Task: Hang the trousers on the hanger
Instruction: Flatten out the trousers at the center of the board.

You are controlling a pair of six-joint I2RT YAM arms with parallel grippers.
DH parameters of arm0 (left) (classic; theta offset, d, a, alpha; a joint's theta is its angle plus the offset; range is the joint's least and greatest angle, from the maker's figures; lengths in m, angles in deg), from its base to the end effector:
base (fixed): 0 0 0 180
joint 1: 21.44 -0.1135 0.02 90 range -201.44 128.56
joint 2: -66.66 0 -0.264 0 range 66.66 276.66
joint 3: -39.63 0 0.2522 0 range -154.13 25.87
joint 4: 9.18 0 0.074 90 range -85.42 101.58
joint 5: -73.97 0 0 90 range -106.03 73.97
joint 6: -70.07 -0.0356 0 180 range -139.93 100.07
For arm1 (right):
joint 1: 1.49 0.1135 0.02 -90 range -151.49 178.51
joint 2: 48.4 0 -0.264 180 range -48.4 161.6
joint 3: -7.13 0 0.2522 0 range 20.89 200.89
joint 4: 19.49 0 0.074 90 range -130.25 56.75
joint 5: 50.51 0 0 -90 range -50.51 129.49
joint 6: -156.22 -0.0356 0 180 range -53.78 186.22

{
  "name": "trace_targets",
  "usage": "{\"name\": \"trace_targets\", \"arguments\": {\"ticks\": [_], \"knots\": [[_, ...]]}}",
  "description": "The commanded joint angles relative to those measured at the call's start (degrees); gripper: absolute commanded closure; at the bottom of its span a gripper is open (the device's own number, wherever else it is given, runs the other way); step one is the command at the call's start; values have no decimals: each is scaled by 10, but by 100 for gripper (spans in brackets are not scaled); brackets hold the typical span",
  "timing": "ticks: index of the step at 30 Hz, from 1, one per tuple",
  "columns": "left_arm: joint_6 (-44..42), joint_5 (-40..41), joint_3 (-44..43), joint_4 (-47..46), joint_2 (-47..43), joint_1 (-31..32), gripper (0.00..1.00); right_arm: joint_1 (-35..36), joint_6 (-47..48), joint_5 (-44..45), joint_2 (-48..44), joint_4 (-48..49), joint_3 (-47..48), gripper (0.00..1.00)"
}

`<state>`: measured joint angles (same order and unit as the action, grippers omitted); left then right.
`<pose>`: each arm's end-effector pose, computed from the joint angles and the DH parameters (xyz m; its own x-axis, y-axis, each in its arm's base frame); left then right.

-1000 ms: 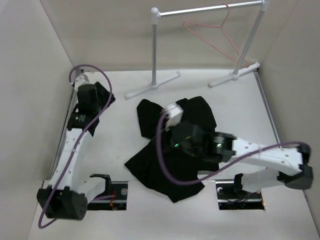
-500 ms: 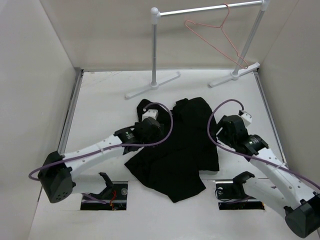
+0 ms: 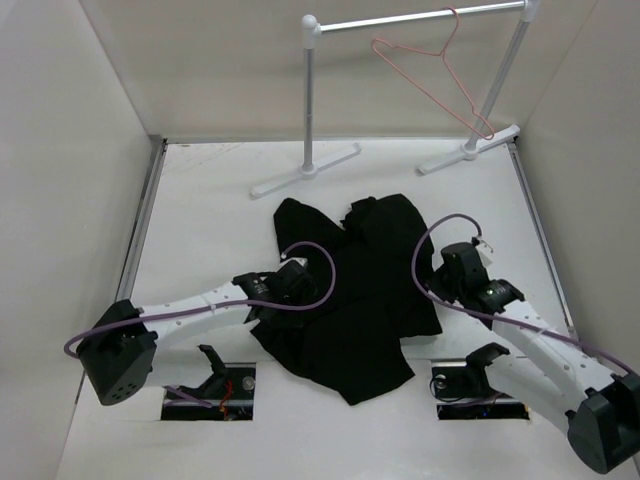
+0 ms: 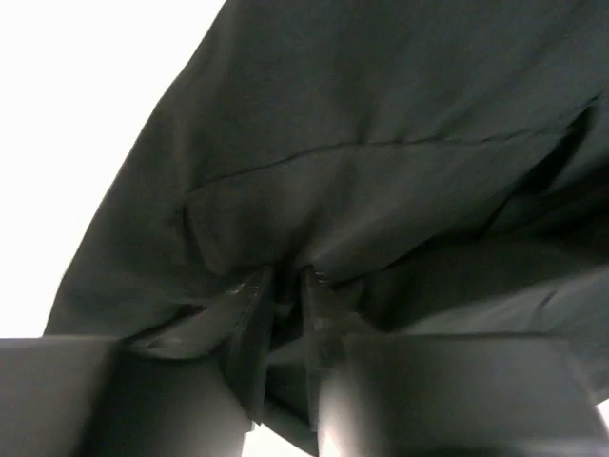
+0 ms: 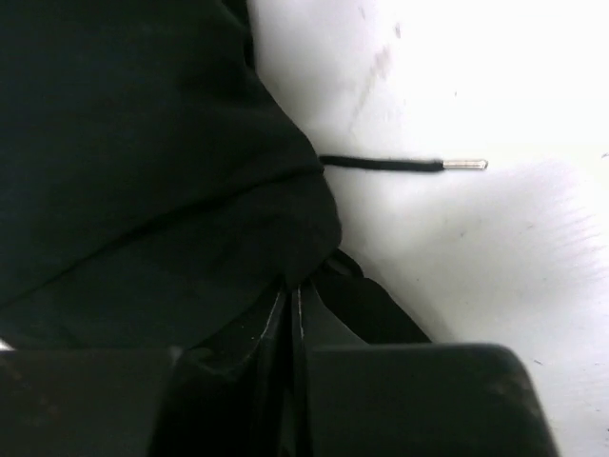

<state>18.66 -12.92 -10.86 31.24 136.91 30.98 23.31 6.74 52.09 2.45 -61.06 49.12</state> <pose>0.1373 -0.1752 0.1817 -0.8969 0.1442 -0.4180 0.2756 0.9216 -0.2734 0.1592 0.0650 0.1956 -0.5993 0.6492 -0.4684 0.4590 0.7580 0.4634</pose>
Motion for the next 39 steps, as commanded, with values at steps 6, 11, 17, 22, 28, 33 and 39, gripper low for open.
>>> {"name": "trace_targets", "arguments": {"ticks": [6,11,17,22,28,33,39], "knots": [[39,-53,-24,-9,-75,-19,94,6,49,158,-97,-110,168,94],[56,-36,-30,-18,-105,33,74,41,55,163,-86,-165,194,94],[-12,29,-152,-77,-10,111,28,44,35,144,-85,-132,149,94],[-77,74,-220,-129,124,170,27,35,52,118,-91,-109,135,93],[-126,55,-234,-180,237,157,29,22,52,85,-114,-95,117,93],[-122,40,-234,-179,224,145,87,1,59,69,-137,-95,112,93],[-86,70,-136,-193,-31,51,95,-8,70,63,-147,-111,147,93]]}}
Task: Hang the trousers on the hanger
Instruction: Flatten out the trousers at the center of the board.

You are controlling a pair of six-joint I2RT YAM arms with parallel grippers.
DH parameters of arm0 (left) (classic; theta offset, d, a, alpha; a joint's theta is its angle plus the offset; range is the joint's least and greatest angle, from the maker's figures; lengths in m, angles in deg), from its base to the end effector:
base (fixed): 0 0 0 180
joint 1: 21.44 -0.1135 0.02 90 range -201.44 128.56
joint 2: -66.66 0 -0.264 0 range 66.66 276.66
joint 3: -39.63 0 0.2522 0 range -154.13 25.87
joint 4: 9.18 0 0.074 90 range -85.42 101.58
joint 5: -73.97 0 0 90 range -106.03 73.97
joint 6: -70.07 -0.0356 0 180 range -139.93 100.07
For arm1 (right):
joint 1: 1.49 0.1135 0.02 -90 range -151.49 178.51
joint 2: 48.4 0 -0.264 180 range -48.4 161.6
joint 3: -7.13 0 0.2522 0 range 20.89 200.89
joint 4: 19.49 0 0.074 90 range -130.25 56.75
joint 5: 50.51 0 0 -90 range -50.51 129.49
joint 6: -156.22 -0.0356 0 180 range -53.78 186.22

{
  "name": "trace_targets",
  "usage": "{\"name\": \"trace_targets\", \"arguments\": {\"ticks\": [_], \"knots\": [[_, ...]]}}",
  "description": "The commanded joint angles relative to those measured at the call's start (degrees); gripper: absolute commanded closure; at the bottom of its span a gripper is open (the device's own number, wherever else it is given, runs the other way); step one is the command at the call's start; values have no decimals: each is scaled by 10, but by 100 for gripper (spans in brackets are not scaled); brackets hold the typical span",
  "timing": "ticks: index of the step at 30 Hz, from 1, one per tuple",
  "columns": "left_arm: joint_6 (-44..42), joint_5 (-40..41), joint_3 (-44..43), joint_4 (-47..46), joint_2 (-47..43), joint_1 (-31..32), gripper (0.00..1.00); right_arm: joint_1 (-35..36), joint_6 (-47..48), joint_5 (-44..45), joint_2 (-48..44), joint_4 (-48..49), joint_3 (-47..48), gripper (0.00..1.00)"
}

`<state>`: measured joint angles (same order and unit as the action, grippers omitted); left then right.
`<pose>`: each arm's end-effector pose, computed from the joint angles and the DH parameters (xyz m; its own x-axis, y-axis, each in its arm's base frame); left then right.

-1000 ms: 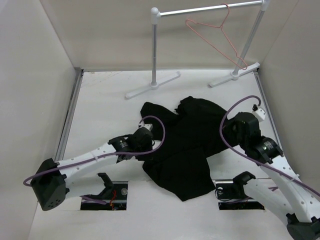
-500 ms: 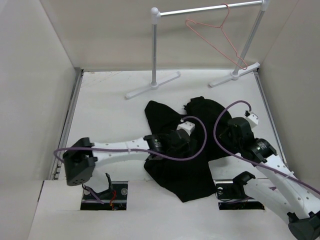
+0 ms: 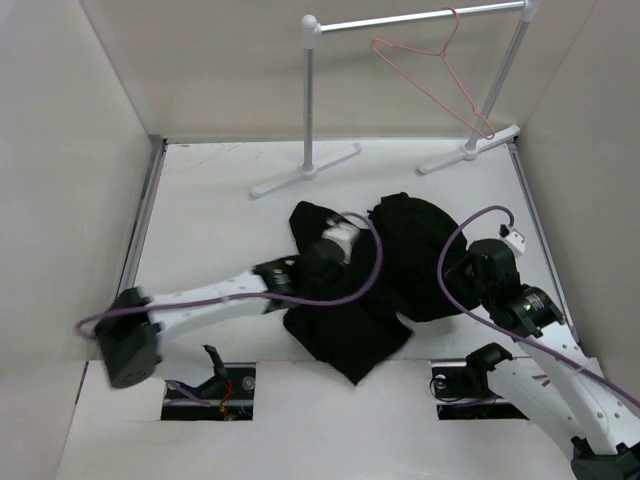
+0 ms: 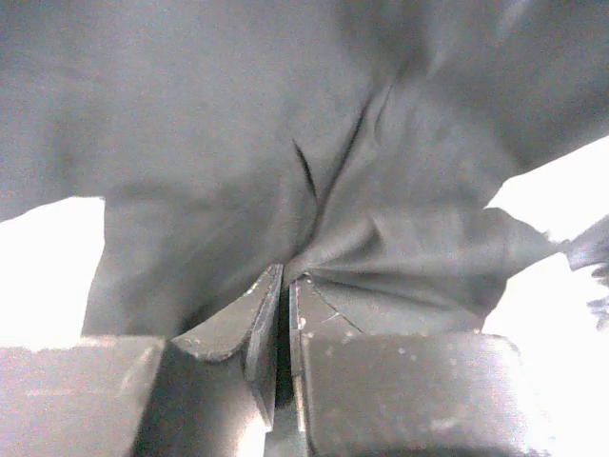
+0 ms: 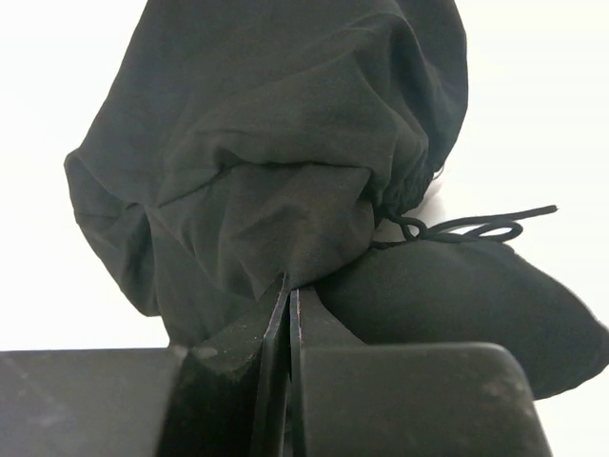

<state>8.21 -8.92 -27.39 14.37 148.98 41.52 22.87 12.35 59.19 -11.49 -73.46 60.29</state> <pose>0.1463 -0.2769 0.2400 -0.6476 0.2394 -0.7234 0.6062 0.7370 -0.2988 0.1289 0.0452 0.2768 -0.4461 0.6328 -0.6330 0.3644 0.7744 0.5173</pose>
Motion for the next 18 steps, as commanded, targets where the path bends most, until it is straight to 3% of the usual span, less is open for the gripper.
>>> {"name": "trace_targets", "arguments": {"ticks": [1,4,6,8,11,13,15,17,18], "knots": [[24,31,50,-21,-209,-88,94,-2,17,-8,-6,7,46,93],[40,34,86,24,-355,-228,94,25,29,-11,11,-14,87,94],[42,31,83,58,-397,-334,93,68,30,-21,27,-32,105,95],[61,19,77,87,-419,-477,92,148,26,-35,61,-51,119,94],[104,-17,87,108,-443,-611,90,297,32,-35,137,-98,131,95],[113,24,90,137,-458,-632,88,357,37,-48,177,-117,128,96],[126,89,90,180,-461,-637,85,374,32,-64,193,-127,115,95],[138,139,83,218,-458,-655,69,372,39,-81,192,-123,103,84],[139,160,76,227,-450,-657,56,362,39,-77,185,-126,100,69]]}}
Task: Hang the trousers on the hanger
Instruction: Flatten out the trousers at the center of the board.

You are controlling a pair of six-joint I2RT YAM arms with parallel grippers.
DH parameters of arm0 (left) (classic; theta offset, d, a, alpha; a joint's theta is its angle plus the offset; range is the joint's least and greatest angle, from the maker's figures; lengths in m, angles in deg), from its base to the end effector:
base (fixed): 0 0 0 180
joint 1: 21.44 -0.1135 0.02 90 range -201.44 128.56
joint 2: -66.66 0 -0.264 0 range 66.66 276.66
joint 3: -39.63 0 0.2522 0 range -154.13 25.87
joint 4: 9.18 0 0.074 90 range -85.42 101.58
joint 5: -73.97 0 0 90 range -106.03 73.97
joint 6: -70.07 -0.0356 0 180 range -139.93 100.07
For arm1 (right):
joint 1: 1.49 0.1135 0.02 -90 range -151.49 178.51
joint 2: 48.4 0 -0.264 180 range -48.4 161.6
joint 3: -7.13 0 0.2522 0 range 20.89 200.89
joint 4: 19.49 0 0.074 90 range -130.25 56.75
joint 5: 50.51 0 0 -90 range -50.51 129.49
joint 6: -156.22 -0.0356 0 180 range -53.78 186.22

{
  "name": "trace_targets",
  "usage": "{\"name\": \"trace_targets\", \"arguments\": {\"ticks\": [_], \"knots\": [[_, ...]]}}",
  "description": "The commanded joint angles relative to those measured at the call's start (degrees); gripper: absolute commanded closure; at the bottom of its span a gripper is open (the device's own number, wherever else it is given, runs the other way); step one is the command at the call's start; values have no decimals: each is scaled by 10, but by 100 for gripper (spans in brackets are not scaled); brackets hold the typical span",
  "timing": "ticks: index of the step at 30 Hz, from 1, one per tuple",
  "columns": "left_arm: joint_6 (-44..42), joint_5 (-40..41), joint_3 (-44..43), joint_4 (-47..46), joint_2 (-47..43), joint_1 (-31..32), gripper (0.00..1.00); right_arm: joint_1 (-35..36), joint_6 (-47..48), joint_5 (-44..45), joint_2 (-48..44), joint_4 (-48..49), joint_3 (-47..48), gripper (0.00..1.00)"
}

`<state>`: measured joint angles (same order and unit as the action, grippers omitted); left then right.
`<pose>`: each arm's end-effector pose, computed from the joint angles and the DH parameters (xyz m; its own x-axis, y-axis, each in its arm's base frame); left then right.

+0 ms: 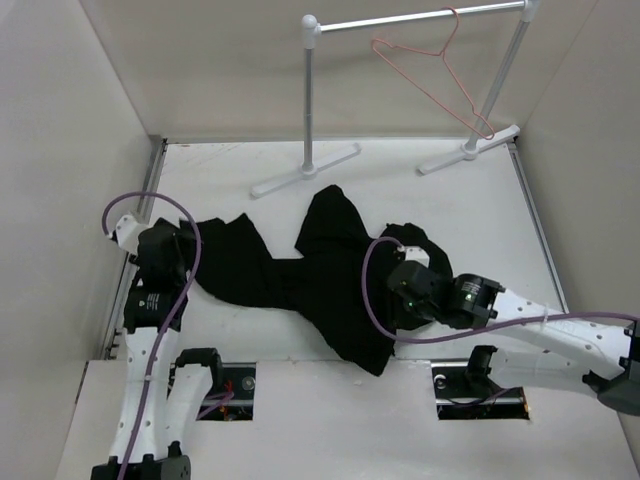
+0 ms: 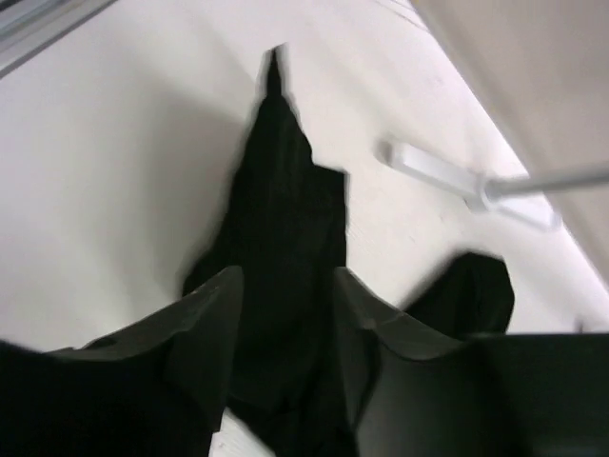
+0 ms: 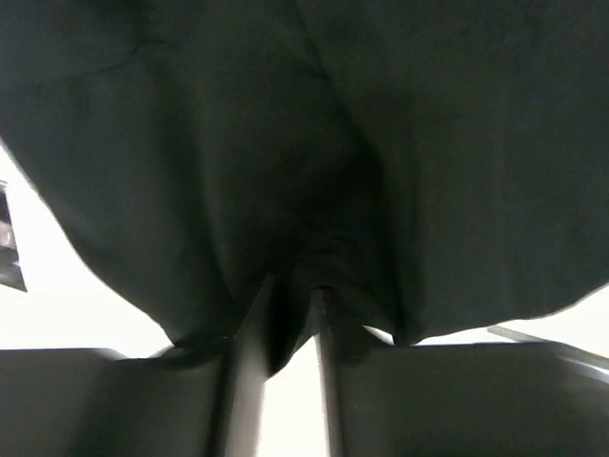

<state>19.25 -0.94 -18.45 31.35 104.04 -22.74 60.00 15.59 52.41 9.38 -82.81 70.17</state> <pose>0.1478 0.0126 0.3262 -0.0944 -0.6123 -0.7850 -0.4210 0.7391 -0.5258 0.0967 0.1613 0.2677 -0.8754 -0.0330 -0.4823 -0.1943 0.9375 0.2886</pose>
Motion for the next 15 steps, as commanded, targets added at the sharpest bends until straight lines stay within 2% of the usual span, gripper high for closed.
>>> {"name": "trace_targets", "arguments": {"ticks": [1,2,3,5,7,8,9,10,11,13,14,15], "knots": [[25,91,-28,58,13,-16,44,-25,6,8,-41,-33,-1,48],[20,92,-40,55,22,-14,39,-38,6,17,-56,-31,-3,37],[13,86,-55,41,36,-6,37,-56,10,22,-80,-26,-6,33],[-9,67,-78,-3,68,34,39,-113,25,19,-120,-14,-8,29],[-31,56,-100,-49,113,104,44,-177,39,4,-149,2,-21,31],[-44,49,-111,-72,149,153,44,-211,40,-5,-160,7,-29,35],[-65,40,-129,-85,193,203,44,-244,40,-12,-169,15,-40,47],[-84,33,-146,-98,241,243,42,-278,40,-20,-176,25,-54,62],[-111,19,-170,-115,307,292,38,-315,38,-34,-183,32,-69,84],[-146,5,-210,-133,399,331,36,-365,35,-45,-188,47,-88,92],[-158,-5,-232,-144,448,342,32,-390,35,-47,-191,53,-99,92],[-168,-14,-257,-157,494,346,31,-412,33,-46,-195,59,-108,88]]}}
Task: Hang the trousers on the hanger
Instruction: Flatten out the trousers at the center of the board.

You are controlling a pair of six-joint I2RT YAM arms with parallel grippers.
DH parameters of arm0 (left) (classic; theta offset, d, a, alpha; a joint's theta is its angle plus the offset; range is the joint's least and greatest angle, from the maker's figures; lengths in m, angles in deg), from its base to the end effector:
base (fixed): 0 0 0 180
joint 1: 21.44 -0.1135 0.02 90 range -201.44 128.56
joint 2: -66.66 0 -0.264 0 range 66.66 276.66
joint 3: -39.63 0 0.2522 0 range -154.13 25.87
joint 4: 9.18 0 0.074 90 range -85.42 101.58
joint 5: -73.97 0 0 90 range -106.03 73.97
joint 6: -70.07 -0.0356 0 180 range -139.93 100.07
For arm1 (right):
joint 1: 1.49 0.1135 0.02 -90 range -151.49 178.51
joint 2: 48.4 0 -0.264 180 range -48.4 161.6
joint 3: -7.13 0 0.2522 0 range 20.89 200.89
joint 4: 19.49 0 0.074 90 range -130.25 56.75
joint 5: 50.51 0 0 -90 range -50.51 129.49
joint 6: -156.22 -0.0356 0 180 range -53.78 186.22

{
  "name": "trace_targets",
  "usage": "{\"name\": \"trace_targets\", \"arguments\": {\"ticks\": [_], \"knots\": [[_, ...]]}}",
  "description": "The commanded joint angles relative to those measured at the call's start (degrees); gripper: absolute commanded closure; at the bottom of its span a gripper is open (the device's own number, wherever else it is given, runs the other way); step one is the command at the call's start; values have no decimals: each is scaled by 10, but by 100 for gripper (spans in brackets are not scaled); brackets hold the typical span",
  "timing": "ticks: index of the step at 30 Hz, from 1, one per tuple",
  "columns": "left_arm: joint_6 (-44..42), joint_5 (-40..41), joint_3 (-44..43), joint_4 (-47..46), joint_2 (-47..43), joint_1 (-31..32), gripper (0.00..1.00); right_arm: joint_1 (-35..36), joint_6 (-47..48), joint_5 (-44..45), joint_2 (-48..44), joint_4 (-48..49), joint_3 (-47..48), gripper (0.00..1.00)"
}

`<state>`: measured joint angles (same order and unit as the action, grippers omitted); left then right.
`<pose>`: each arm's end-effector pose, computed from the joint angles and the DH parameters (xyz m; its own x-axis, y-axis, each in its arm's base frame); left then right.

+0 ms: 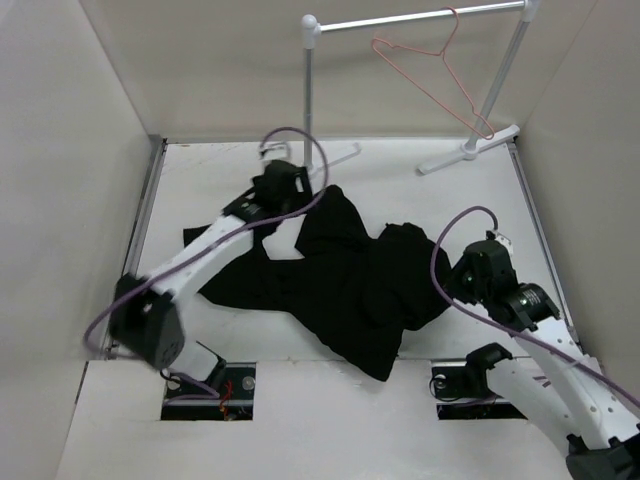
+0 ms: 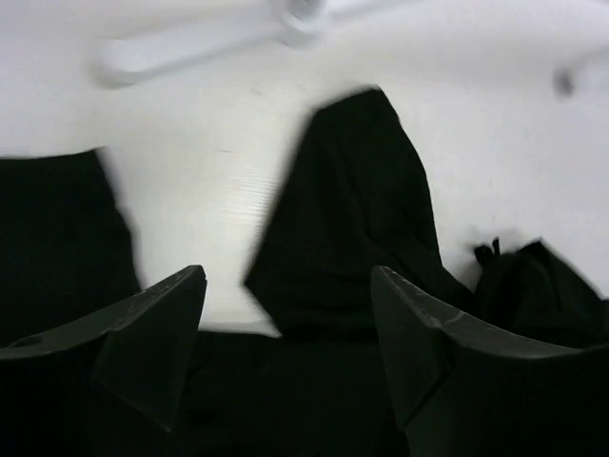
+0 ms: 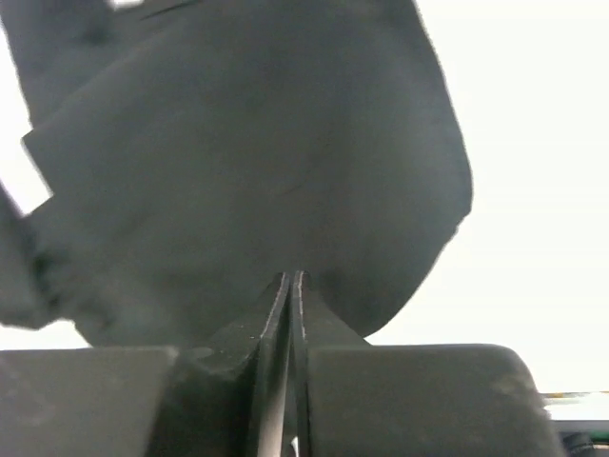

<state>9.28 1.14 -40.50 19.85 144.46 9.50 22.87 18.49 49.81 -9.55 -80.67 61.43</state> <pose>0.2736 -0.1518 0.3333 -0.4657 -0.2645 -0.8445 0.0433 0.9464 -0.3202 0.1243 0.0493 0.2682 -0.6547 0.5027 -0.5644 0.2864 0.8561 0.4303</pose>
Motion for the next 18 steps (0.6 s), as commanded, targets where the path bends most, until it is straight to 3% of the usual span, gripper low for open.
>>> {"name": "trace_targets", "arguments": {"ticks": [1,4,6,11,13,15,16,18], "knots": [[-71,-40,-60,-52,133,22,30,-62,2,-13,-8,39,-29,77],[-76,-66,-144,-69,251,3,26,-106,-17,21,-22,31,-41,37],[-75,-93,-194,-76,312,-5,23,-128,-31,29,-15,25,-41,28],[-75,-154,-299,-64,431,-9,24,-148,-62,12,39,55,-87,26],[-76,-154,-314,-56,456,-8,38,-152,-71,-7,57,94,-103,26],[-73,-135,-308,-57,460,-14,64,-154,-76,-26,87,157,-117,29],[-72,-124,-299,-58,454,-20,76,-153,-75,-39,107,190,-119,36],[-66,-102,-270,-65,422,-31,90,-152,-69,-47,147,235,-113,67]]}}
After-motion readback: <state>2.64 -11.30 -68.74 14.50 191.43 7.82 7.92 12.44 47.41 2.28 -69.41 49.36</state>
